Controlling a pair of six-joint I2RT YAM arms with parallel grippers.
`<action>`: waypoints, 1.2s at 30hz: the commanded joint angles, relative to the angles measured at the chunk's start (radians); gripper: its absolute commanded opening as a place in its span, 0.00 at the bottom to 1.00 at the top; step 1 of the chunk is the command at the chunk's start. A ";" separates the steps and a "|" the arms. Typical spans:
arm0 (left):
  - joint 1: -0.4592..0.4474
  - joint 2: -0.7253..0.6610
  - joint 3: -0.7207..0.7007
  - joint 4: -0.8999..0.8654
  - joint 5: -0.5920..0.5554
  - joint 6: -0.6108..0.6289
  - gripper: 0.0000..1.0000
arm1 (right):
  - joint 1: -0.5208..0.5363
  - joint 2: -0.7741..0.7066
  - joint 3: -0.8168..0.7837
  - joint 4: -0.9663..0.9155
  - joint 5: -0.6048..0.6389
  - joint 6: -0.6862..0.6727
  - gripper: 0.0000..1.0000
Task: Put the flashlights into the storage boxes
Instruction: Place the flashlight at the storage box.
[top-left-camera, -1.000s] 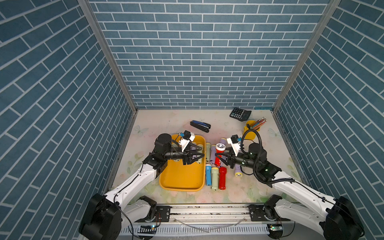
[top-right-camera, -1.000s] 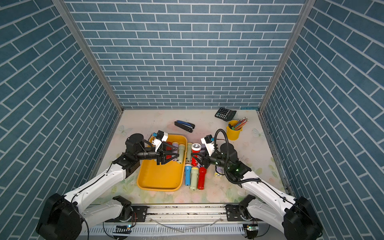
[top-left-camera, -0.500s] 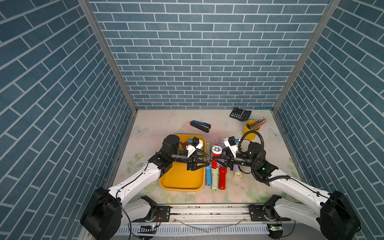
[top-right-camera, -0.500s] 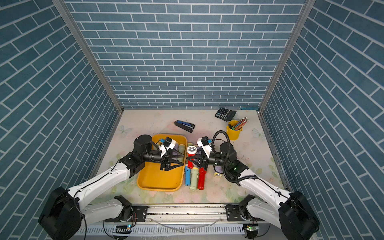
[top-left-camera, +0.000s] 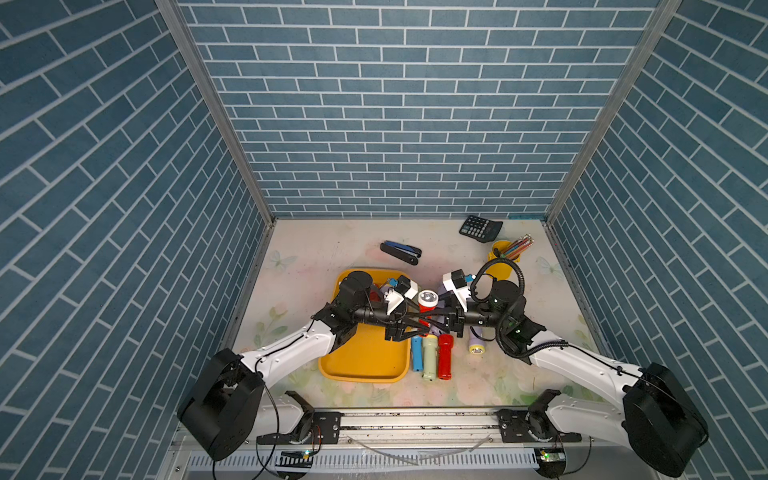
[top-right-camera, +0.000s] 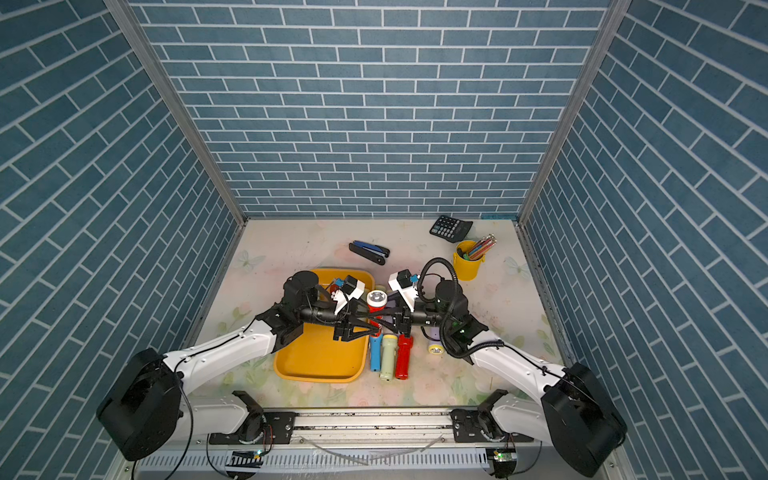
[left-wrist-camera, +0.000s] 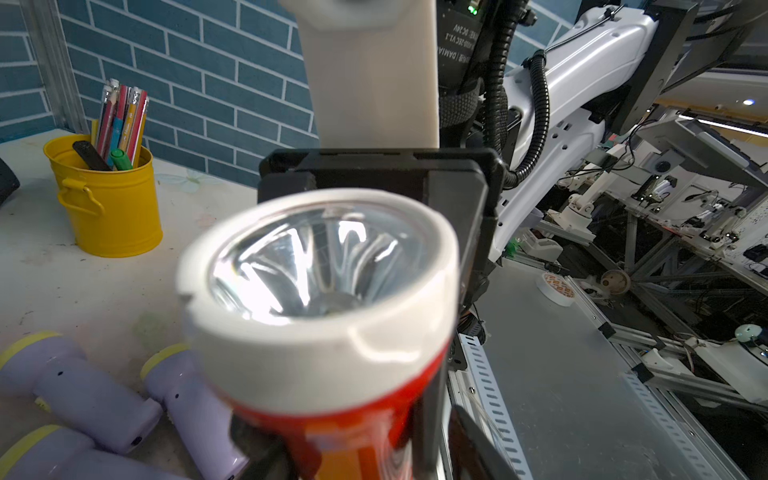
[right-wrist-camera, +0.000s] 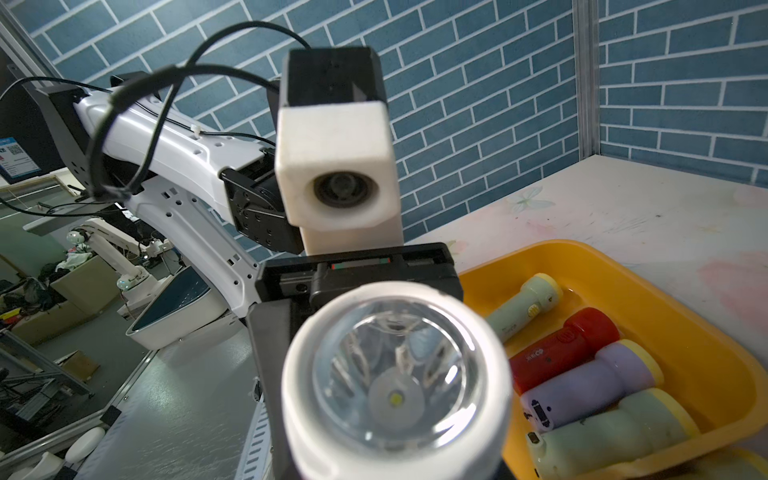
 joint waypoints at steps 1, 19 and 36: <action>-0.008 0.024 0.004 0.132 0.025 -0.063 0.54 | -0.001 0.003 0.054 0.087 -0.027 0.015 0.17; -0.007 -0.017 0.009 -0.032 -0.053 -0.012 0.21 | -0.001 -0.094 -0.006 -0.002 0.111 -0.027 0.35; 0.011 -0.064 0.252 -0.849 -0.634 -0.032 0.20 | -0.003 -0.439 -0.078 -0.479 0.655 0.012 0.64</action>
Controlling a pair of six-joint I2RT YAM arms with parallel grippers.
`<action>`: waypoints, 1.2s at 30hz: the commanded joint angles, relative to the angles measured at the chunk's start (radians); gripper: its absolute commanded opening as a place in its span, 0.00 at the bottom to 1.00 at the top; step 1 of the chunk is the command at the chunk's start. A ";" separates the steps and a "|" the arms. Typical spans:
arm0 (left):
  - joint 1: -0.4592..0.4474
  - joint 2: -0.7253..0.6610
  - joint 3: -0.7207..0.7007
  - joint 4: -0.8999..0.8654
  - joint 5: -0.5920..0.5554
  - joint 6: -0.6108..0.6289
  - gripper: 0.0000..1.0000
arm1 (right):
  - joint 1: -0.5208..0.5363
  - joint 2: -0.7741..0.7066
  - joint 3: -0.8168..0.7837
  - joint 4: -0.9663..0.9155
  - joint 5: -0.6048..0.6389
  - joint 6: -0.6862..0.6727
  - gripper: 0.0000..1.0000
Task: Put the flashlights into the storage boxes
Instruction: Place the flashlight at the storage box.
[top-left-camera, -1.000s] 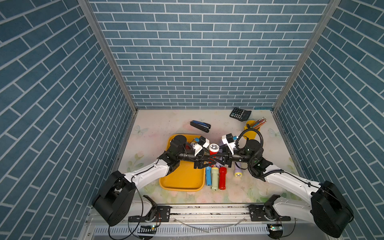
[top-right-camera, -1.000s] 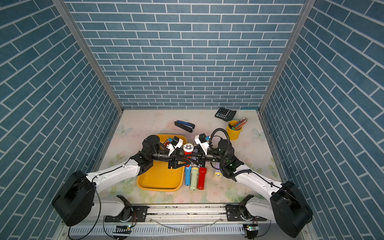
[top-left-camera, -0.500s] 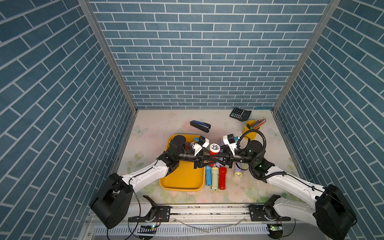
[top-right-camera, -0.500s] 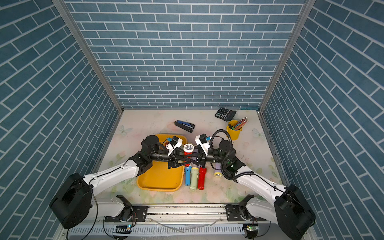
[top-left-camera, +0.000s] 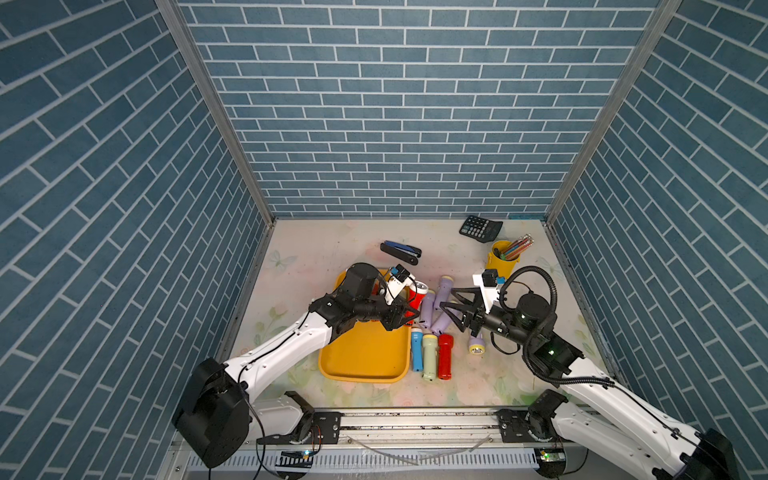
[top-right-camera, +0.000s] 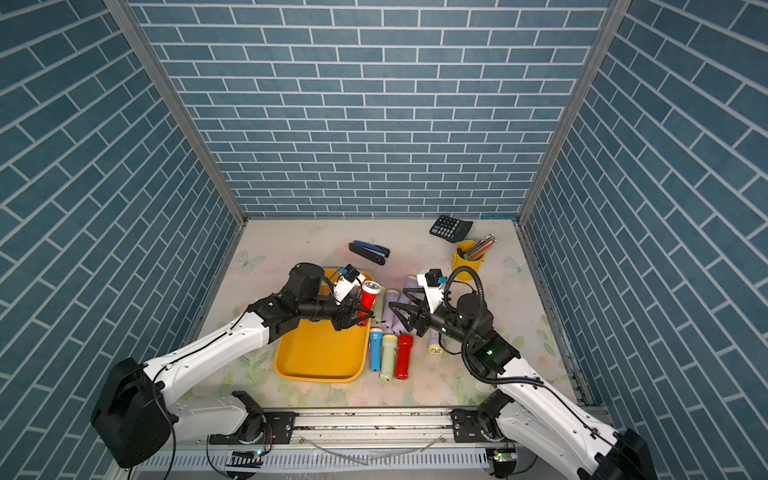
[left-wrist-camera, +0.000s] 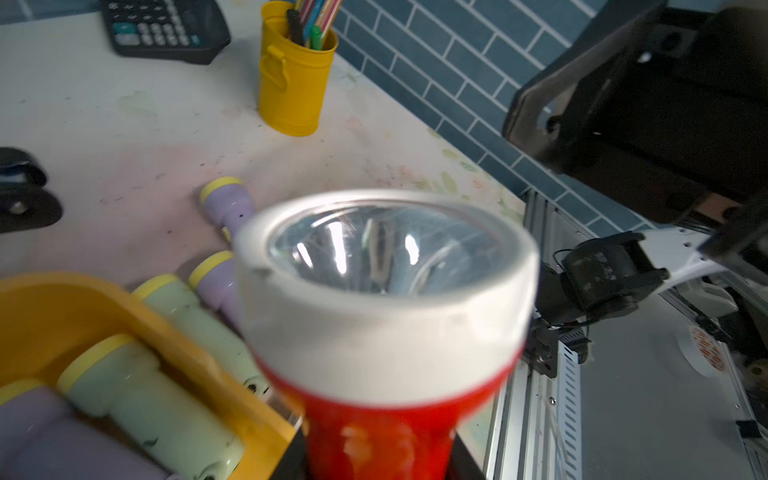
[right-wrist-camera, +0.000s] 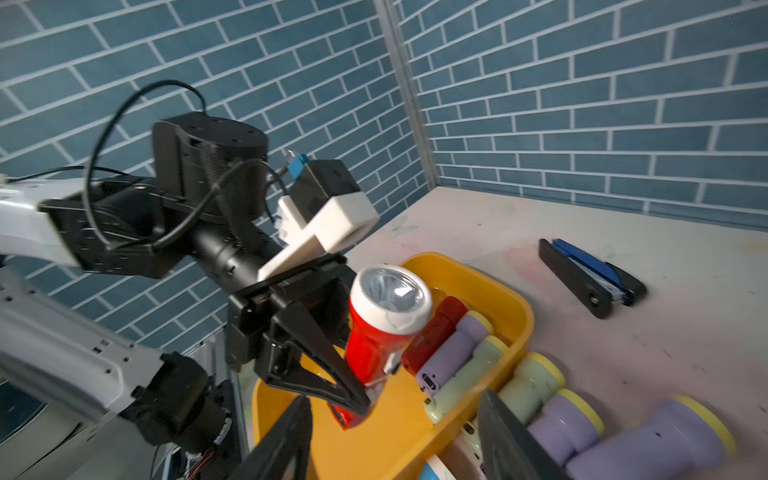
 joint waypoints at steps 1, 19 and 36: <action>0.018 -0.005 0.061 -0.257 -0.186 -0.041 0.21 | -0.002 -0.053 -0.030 -0.102 0.175 0.006 0.65; 0.213 0.150 0.164 -0.485 -0.422 -0.195 0.23 | -0.002 0.077 0.036 -0.209 0.172 0.037 0.65; 0.284 0.366 0.244 -0.404 -0.375 -0.263 0.30 | -0.003 0.127 0.051 -0.251 0.166 0.034 0.64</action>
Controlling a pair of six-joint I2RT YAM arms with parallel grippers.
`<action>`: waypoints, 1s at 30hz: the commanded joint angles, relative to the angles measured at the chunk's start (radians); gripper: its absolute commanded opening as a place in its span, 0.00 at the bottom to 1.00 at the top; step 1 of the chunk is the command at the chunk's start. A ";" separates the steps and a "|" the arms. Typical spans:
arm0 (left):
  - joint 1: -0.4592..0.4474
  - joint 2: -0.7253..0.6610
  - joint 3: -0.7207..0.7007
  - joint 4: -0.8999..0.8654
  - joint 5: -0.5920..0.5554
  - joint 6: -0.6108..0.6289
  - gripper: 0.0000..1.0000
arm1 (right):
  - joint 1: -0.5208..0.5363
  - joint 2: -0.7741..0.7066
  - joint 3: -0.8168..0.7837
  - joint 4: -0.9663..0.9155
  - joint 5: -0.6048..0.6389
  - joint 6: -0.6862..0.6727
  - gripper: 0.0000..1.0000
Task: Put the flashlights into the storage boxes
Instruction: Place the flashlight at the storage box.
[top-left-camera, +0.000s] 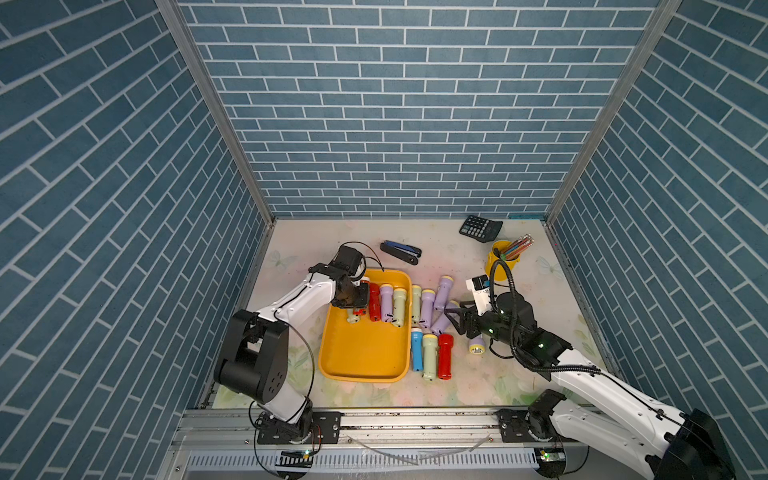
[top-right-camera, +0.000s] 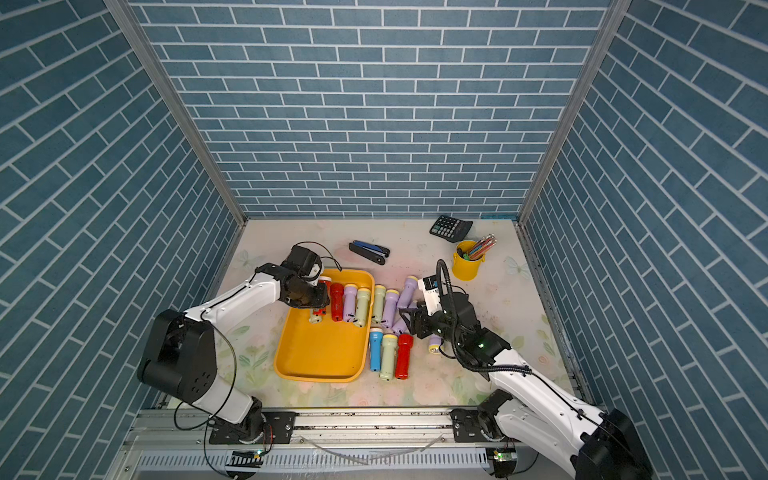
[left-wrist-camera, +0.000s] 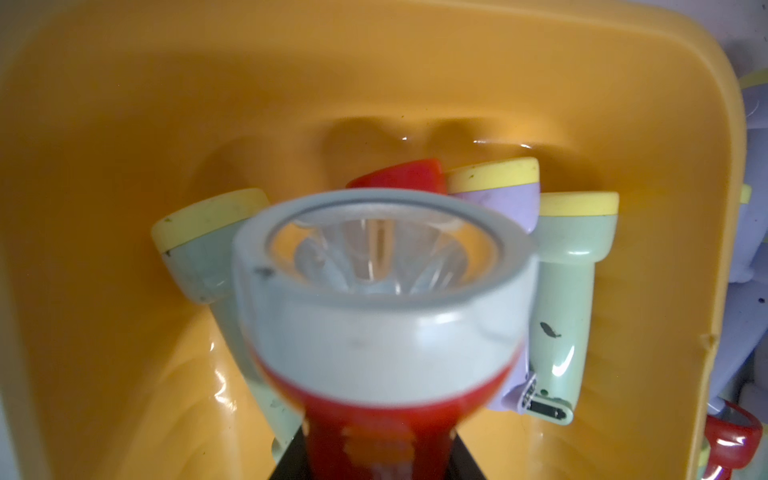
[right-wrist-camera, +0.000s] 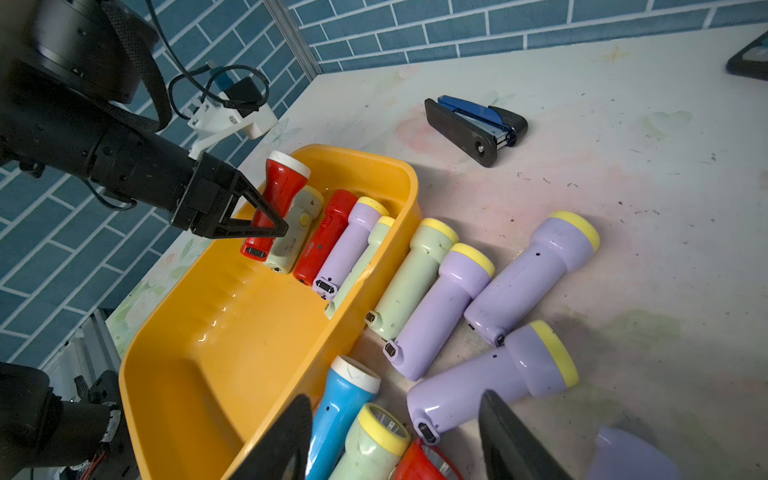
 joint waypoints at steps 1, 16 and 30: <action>0.005 0.031 0.032 0.019 0.015 -0.048 0.30 | -0.002 -0.008 0.040 -0.014 -0.003 0.003 0.65; 0.005 0.079 0.014 0.004 -0.047 -0.149 0.35 | -0.002 -0.033 0.027 -0.016 0.012 -0.010 0.65; 0.005 0.082 0.008 0.019 -0.066 -0.156 0.45 | -0.002 -0.047 0.026 -0.021 0.019 -0.011 0.65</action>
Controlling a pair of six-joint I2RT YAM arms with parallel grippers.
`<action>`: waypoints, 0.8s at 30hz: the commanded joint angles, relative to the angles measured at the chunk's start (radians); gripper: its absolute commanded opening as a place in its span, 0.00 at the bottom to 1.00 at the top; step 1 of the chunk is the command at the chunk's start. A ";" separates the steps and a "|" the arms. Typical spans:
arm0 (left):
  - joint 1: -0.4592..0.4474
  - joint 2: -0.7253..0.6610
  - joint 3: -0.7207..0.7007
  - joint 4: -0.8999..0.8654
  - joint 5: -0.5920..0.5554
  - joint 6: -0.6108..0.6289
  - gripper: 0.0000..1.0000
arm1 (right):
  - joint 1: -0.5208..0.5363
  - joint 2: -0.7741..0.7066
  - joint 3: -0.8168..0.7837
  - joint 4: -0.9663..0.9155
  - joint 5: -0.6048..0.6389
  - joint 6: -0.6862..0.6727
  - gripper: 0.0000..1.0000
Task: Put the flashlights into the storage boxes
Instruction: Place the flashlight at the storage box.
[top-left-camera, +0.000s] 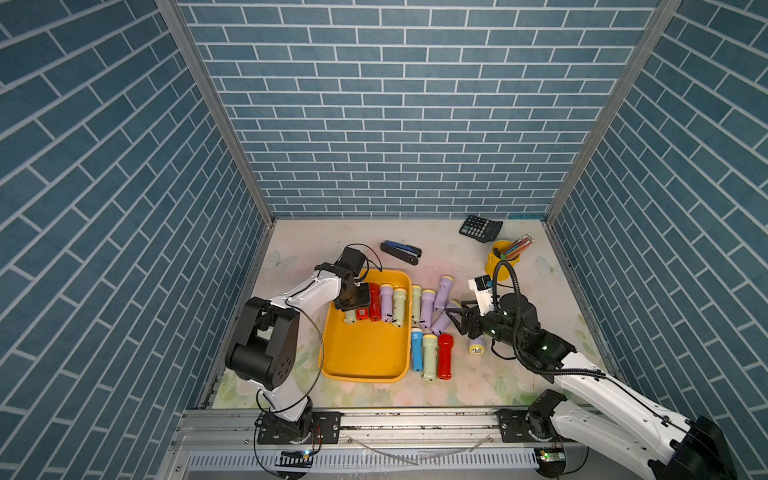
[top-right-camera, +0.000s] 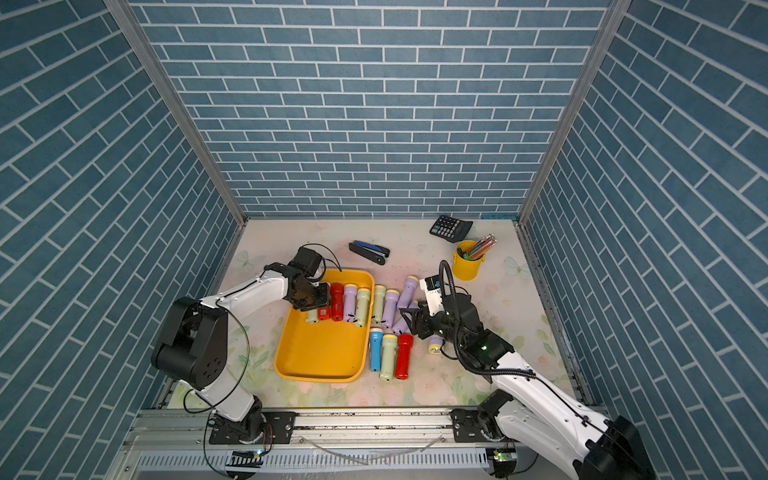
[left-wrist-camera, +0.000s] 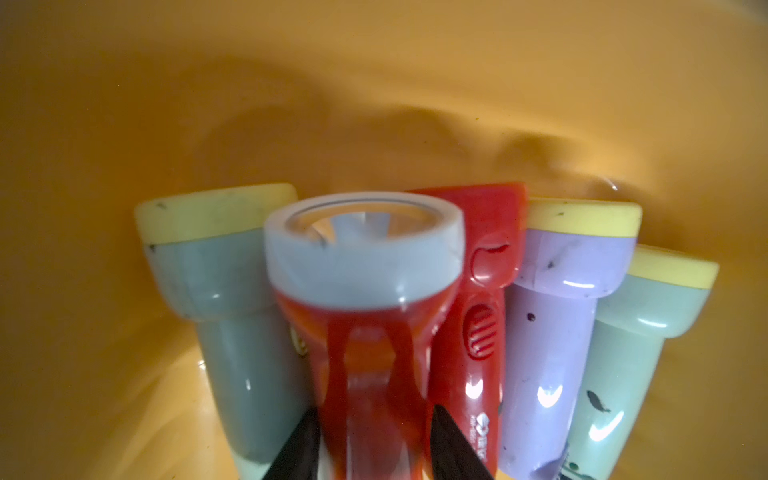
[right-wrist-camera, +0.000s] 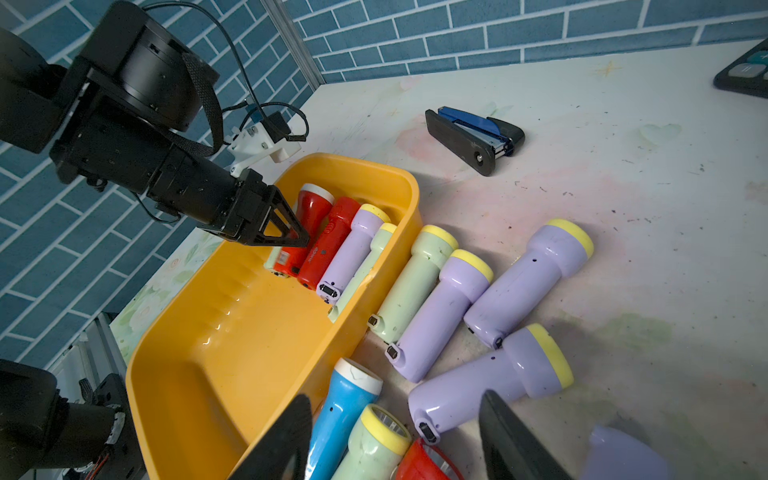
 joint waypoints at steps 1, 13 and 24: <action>0.005 0.005 0.003 -0.001 -0.025 -0.003 0.46 | -0.002 -0.010 0.027 -0.013 0.013 -0.010 0.65; 0.005 -0.123 0.011 -0.015 -0.021 0.008 0.46 | -0.002 0.001 0.040 -0.025 0.000 -0.003 0.65; 0.005 -0.211 -0.018 -0.034 -0.045 0.082 0.40 | -0.002 0.028 0.066 -0.054 -0.019 0.006 0.64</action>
